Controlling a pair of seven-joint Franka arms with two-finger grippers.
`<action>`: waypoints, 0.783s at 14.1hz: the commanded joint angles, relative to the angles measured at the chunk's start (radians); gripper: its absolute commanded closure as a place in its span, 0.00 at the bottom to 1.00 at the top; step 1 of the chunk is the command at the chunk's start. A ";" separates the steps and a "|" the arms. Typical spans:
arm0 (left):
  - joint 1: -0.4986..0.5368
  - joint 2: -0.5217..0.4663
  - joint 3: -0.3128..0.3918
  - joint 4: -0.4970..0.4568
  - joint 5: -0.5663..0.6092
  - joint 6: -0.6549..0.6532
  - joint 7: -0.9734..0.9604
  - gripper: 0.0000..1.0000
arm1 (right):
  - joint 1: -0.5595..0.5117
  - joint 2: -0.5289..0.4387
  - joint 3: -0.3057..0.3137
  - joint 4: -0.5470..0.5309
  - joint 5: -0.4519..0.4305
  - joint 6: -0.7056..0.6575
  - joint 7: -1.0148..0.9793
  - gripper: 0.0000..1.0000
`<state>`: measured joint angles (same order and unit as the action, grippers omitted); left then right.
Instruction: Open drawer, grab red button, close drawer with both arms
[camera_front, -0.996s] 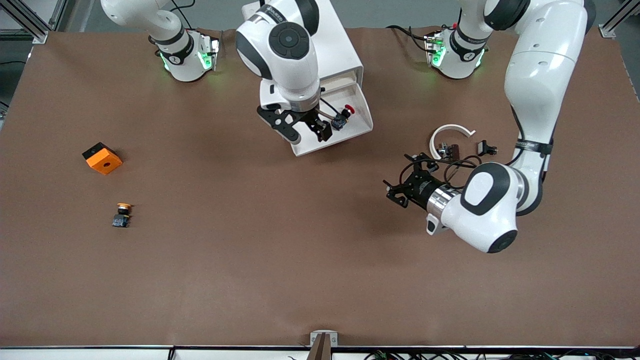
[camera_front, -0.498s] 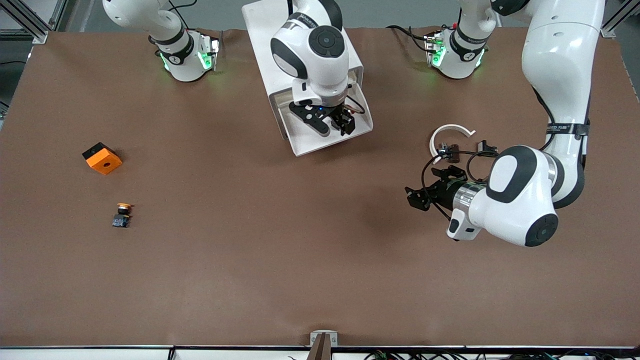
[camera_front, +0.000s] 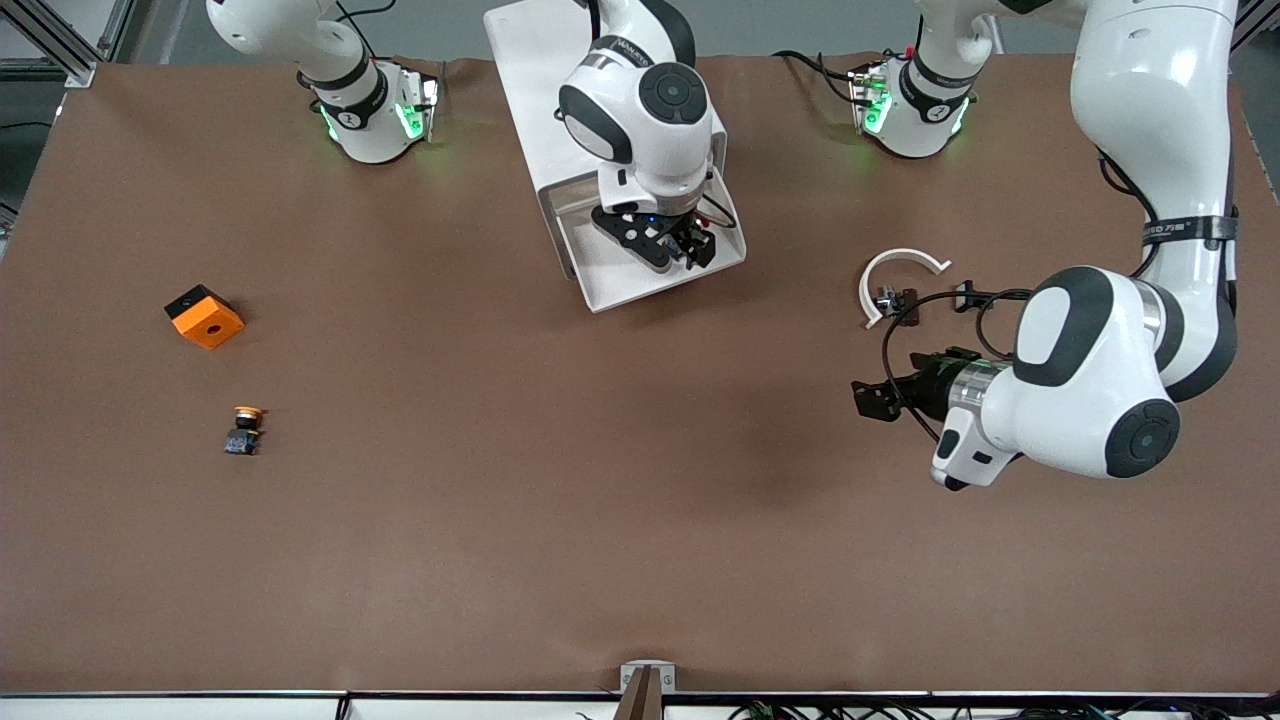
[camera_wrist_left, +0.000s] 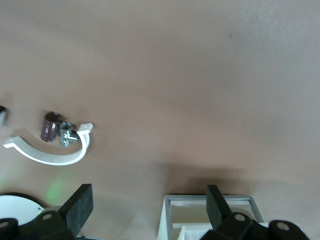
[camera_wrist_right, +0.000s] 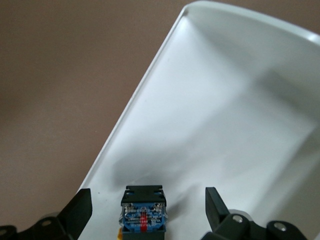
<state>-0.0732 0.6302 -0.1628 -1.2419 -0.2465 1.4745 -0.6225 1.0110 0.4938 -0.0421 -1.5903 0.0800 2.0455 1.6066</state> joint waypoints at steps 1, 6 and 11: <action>-0.002 -0.023 0.002 -0.028 0.036 0.029 0.026 0.00 | 0.029 0.019 -0.013 0.020 -0.014 -0.002 0.024 0.00; -0.019 -0.003 0.002 -0.030 0.041 0.104 0.029 0.00 | 0.034 0.048 -0.012 0.023 0.001 0.001 0.007 0.39; -0.023 0.005 -0.004 -0.031 0.102 0.173 0.030 0.00 | 0.015 0.051 -0.012 0.036 0.044 0.001 -0.010 1.00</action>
<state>-0.0899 0.6445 -0.1639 -1.2651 -0.1807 1.6022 -0.6090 1.0326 0.5276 -0.0536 -1.5708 0.1031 2.0575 1.6069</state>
